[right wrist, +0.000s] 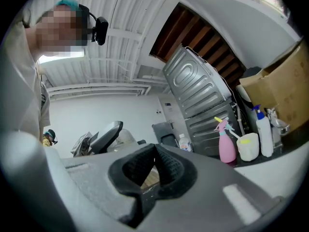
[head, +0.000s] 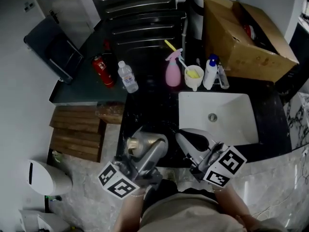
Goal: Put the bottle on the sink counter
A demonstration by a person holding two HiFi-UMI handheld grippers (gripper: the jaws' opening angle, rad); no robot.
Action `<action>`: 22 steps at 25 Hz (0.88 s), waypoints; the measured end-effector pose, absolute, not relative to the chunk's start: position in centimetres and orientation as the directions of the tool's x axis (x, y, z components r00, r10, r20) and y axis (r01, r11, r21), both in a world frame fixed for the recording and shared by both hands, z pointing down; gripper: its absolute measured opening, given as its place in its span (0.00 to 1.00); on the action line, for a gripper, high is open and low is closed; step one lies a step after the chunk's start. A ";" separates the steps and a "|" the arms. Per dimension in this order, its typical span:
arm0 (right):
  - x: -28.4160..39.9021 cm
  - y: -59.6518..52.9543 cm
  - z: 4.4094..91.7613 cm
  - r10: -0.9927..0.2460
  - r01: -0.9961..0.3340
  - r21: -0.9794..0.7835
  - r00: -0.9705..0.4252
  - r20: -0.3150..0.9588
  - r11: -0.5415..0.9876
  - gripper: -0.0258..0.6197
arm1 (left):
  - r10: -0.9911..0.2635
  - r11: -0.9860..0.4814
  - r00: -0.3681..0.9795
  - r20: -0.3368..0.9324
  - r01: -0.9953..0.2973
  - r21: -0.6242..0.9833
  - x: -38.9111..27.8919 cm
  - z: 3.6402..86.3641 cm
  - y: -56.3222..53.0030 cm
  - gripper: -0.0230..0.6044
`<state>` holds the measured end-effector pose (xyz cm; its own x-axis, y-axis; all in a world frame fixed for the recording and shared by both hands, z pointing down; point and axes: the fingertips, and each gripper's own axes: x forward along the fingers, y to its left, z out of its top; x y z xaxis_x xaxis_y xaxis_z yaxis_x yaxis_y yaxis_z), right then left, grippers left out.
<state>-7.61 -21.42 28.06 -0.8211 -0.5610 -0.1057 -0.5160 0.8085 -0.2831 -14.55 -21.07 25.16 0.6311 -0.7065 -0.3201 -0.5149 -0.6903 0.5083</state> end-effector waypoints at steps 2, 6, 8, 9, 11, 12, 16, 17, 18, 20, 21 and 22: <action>-8.4 -23.2 28.0 -0.577 -0.531 -0.281 -0.809 -0.110 0.799 0.04 | -0.691 -0.701 0.651 -0.314 -0.498 0.511 -15.0 25.5 -22.8 0.59; -9.7 -26.1 27.9 -0.601 -0.553 -0.280 -0.790 -0.123 0.785 0.04 | -0.669 -0.716 0.679 -0.303 -0.477 0.510 -16.0 25.9 -26.2 0.59; -10.0 -27.3 28.1 -0.616 -0.568 -0.285 -0.778 -0.120 0.772 0.04 | -0.660 -0.720 0.688 -0.300 -0.468 0.513 -16.4 26.1 -27.7 0.59; -10.1 -28.0 28.2 -0.625 -0.576 -0.289 -0.771 -0.119 0.765 0.04 | -0.655 -0.723 0.695 -0.297 -0.462 0.514 -16.6 26.2 -28.4 0.59; -10.2 -29.2 28.4 -0.643 -0.591 -0.297 -0.756 -0.120 0.750 0.04 | -0.644 -0.729 0.709 -0.288 -0.454 0.513 -16.8 26.4 -29.5 0.59; -10.3 -29.7 28.4 -0.651 -0.598 -0.300 -0.749 -0.121 0.743 0.04 | -0.639 -0.731 0.715 -0.284 -0.451 0.512 -16.9 26.5 -30.0 0.59; -10.5 -31.2 28.7 -0.676 -0.620 -0.307 -0.727 -0.120 0.722 0.04 | -0.622 -0.740 0.736 -0.267 -0.440 0.509 -17.3 26.9 -31.8 0.59; -10.6 -31.4 28.9 -0.681 -0.625 -0.309 -0.723 -0.116 0.717 0.04 | -0.615 -0.745 0.743 -0.266 -0.436 0.505 -17.3 27.0 -32.0 0.59; -10.6 -31.6 29.1 -0.685 -0.630 -0.311 -0.720 -0.112 0.712 0.04 | -0.607 -0.751 0.749 -0.265 -0.431 0.500 -17.3 27.1 -32.2 0.59; -10.5 -31.7 29.7 -0.696 -0.639 -0.321 -0.711 -0.100 0.699 0.04 | -0.599 -0.756 0.758 -0.257 -0.430 0.494 -17.3 27.5 -32.5 0.59; -10.4 -31.7 30.0 -0.701 -0.643 -0.327 -0.707 -0.094 0.693 0.04 | -0.600 -0.754 0.760 -0.251 -0.432 0.494 -17.3 27.7 -32.7 0.59; -10.2 -31.8 30.3 -0.705 -0.647 -0.332 -0.704 -0.087 0.687 0.04 | -0.601 -0.752 0.761 -0.245 -0.434 0.496 -17.2 28.0 -32.9 0.59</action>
<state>-10.21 -31.75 30.29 -0.7040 -0.7048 -0.0868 -0.6466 0.6868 -0.3321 -17.18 -32.88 27.97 0.7608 -0.6009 -0.2452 -0.4343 -0.7521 0.4956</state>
